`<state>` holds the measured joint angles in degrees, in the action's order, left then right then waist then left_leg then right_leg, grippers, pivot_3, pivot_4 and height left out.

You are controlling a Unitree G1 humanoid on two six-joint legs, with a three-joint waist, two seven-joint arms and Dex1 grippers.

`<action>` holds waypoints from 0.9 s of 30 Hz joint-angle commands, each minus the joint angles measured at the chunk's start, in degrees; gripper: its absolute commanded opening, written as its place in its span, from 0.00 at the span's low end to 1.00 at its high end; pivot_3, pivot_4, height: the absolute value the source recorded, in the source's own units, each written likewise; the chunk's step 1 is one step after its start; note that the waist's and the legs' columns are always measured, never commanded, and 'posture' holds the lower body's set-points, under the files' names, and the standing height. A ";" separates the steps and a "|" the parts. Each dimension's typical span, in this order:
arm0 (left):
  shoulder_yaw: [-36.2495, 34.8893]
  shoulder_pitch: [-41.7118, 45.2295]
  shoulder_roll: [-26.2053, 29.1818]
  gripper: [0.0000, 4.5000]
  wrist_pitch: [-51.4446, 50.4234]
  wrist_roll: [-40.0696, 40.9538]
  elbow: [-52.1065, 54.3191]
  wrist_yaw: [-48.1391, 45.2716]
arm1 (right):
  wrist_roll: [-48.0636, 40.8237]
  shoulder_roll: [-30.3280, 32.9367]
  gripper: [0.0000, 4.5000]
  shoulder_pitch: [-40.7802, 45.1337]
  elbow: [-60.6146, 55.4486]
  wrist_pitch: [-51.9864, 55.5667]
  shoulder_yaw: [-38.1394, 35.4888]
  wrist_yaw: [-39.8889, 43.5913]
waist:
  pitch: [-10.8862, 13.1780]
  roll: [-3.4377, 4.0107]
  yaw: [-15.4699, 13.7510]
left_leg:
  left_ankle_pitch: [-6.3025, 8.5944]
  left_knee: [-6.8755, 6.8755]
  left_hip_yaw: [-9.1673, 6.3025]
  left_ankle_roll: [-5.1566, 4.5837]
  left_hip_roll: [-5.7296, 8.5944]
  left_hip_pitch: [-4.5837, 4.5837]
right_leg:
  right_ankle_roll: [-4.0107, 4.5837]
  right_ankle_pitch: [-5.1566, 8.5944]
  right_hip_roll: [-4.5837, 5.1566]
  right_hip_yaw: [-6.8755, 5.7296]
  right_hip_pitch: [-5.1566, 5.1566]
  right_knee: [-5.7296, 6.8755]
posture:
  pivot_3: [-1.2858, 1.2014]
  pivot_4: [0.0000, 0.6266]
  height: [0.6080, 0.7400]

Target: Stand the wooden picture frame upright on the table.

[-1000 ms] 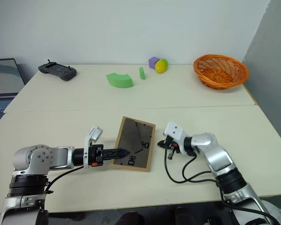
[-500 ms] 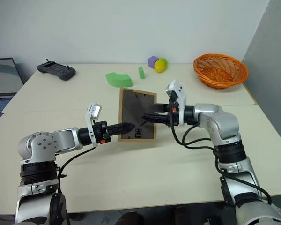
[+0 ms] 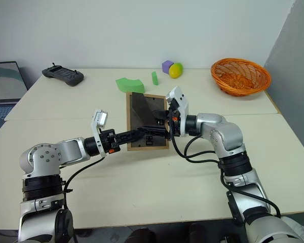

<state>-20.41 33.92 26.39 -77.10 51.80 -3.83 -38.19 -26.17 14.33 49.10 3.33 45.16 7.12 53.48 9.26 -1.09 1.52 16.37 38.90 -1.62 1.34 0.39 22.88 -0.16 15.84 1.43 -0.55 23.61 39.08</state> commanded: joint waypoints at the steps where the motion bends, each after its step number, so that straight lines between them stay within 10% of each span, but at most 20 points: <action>1: -0.50 0.28 0.46 0.29 0.24 2.31 2.74 -0.26 | -5.67 1.78 0.99 -1.40 -7.43 2.77 -0.51 3.77 | 0.00 0.00 -0.04 | 0.00 0.00 0.00 0.00 0.00 0.00 | 0.00 0.00 0.00 0.00 0.00 0.00 | 0.52 0.24 1.00; 12: -2.43 -1.53 1.29 0.29 -2.77 5.91 4.47 1.21 | -2.84 13.55 0.99 -6.75 -8.08 -2.21 -2.63 5.39 | 0.00 0.00 0.04 | 0.10 -0.02 -0.01 -0.18 0.00 -0.01 | 0.00 0.00 0.00 0.00 0.00 0.01 | 0.52 0.24 1.00; 17: -10.38 -0.73 -1.00 0.29 -12.96 12.97 2.29 7.05 | 15.74 20.18 0.99 -11.45 2.04 -44.65 1.01 6.69 | 0.01 -0.03 -0.08 | 0.12 0.00 0.02 -0.20 0.01 0.00 | -0.01 0.00 0.01 -0.02 -0.04 -0.03 | 0.52 0.24 1.00; 22: -13.46 -2.42 -3.51 0.29 -15.40 25.86 0.53 17.27 | 42.27 20.98 0.99 -9.06 23.21 -92.68 4.74 -16.05 | 0.02 -0.06 0.17 | 0.00 0.01 0.16 0.01 -0.06 -0.08 | -0.03 0.01 0.01 0.01 -0.09 0.01 | 0.52 0.24 1.00; 27: -9.59 -7.24 -4.47 0.29 -10.97 43.97 1.18 31.15 | 65.25 17.87 0.99 -2.07 31.45 -105.90 8.16 -43.76 | 0.02 -0.06 0.60 | -0.10 0.04 0.24 0.18 -0.09 -0.12 | -0.03 0.01 -0.02 0.13 -0.02 0.07 | 0.52 0.24 1.00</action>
<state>-32.06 28.22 21.50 -91.03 85.51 -4.84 -12.06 31.96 33.46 43.77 34.05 -56.43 15.00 20.60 9.29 -1.15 2.12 16.24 38.93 -1.37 1.56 0.27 22.71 -0.18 15.85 1.39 -0.36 23.58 39.17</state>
